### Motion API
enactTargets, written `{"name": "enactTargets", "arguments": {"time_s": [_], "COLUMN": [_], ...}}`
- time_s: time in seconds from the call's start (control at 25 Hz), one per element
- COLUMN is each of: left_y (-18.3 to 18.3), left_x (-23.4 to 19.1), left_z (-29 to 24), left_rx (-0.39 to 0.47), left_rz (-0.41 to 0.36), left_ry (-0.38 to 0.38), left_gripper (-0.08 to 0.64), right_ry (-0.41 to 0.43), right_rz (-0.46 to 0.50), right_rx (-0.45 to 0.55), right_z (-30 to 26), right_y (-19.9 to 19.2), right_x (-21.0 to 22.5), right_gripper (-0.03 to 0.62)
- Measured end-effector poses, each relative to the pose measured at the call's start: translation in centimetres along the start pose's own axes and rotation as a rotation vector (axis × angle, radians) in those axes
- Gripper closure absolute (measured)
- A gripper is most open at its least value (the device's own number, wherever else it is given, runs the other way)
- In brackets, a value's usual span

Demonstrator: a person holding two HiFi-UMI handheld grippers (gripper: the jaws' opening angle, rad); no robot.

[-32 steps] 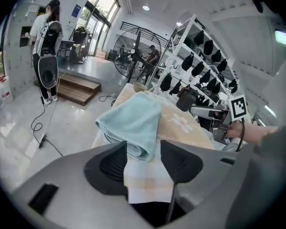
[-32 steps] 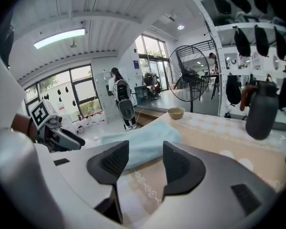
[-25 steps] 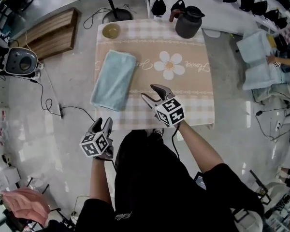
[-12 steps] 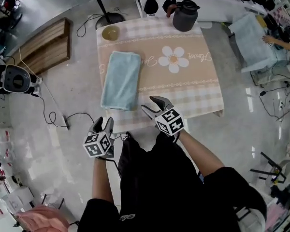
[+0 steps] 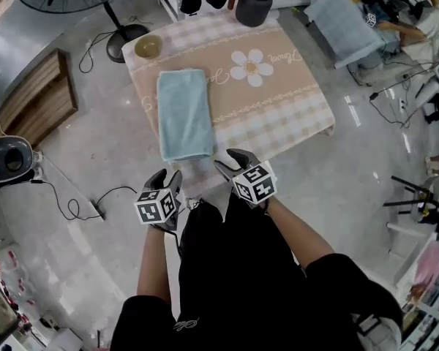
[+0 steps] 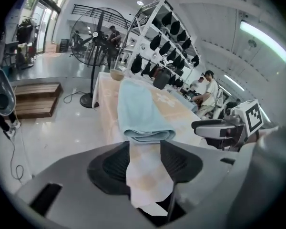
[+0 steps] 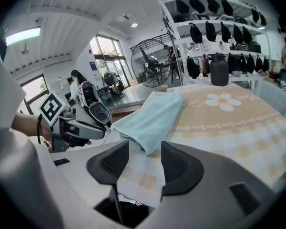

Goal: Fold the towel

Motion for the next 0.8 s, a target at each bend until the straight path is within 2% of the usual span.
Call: {"name": "enactTargets", "arguments": {"time_s": [0.12,0.28,0.56,0.8], "left_y": [0.2,0.9,2.0,2.0], "left_x": [-0.1,-0.5,-1.0,-0.9], "left_z": [-1.4,-2.9,-5.5,-6.3], "left_rx": [-0.028,-0.038,-0.081,-0.122], "left_rz": [-0.043,-0.017,-0.014,-0.075], "left_ry": [-0.049,-0.076,-0.076,-0.053], "left_gripper": [0.351,0.357,0.362,0.364], "right_ry": [-0.037,-0.06,-0.076,-0.104], "right_rz": [-0.015,-0.054,-0.113,-0.164], "right_rx": [-0.024,-0.03,-0.041,-0.074], "right_z": [-0.7,-2.2,-5.0,-6.8], "right_y": [-0.9,-1.5,-1.5,-1.6], "right_x": [-0.9,-1.2,-0.2,0.7], "right_gripper": [0.387,0.387,0.387,0.387]}}
Point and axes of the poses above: the fingertips, and each gripper's own axes: z backward along the fingers, x to its right, y out of its top, the point moved 9 cm from there along z, backward along the fingers, and after that the axes turned 9 degrees about y, right-handed, at the moved point
